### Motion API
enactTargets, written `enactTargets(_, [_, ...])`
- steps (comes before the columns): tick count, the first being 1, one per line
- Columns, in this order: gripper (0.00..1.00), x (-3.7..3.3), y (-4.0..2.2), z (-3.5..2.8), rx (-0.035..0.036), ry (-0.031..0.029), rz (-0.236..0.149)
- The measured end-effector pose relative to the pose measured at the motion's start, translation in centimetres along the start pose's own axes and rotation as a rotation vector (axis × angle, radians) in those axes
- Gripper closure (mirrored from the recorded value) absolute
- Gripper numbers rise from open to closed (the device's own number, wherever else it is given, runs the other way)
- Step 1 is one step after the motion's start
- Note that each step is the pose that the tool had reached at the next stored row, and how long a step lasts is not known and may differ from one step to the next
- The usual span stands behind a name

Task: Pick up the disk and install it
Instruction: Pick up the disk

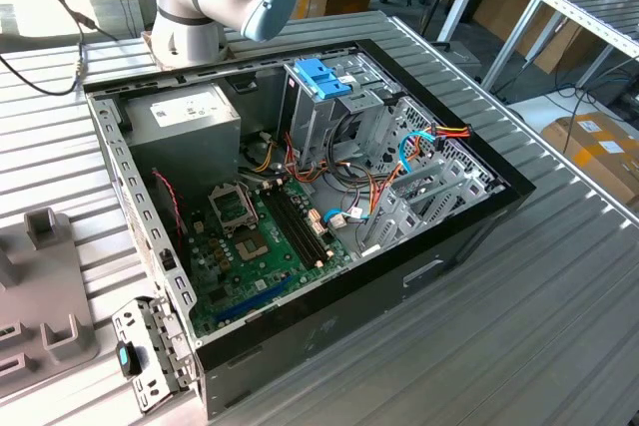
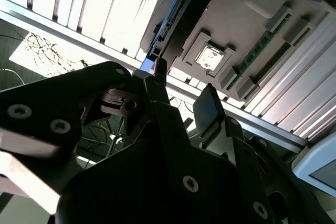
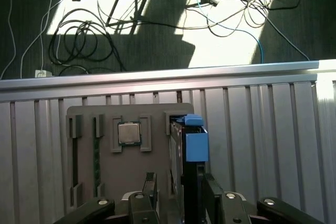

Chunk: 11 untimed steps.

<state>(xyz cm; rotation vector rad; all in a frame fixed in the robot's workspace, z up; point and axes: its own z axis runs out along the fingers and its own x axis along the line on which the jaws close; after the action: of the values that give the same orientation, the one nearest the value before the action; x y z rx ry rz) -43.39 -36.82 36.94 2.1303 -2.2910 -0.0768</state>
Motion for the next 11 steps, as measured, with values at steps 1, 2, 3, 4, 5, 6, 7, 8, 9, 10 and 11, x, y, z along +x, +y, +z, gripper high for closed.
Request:
enactTargets(1, [0.52, -0.03, 0.02, 0.03, 0.0001, -0.0001, 0.000])
enactTargets(2, [0.52, -0.05, 0.02, 0.06, 0.0001, -0.0001, 0.000])
enactTargets(3, [0.52, -0.07, 0.03, 0.08, 0.0001, -0.0001, 0.000])
enactTargets(4, [0.52, -0.09, 0.04, 0.09, 0.0000, -0.0001, 0.000])
enactTargets(5, [0.52, -0.10, 0.03, 0.10, 0.0000, 0.0000, 0.000])
enactTargets(6, [0.52, -0.12, 0.04, 0.12, 0.0000, -0.0001, 0.000])
enactTargets(7, [0.52, -0.14, 0.04, 0.14, 0.0001, -0.0001, 0.000])
enactTargets(8, [0.52, -0.15, 0.04, 0.15, 0.0000, 0.0000, 0.000])
enactTargets(9, [0.52, -0.16, 0.04, 0.16, -0.0001, 0.0000, 0.000])
enactTargets(10, [0.52, -0.17, 0.04, 0.18, 0.0000, 0.0000, 0.000])
enactTargets(11, [0.52, -0.18, 0.04, 0.19, 0.0000, 0.0000, 0.000])
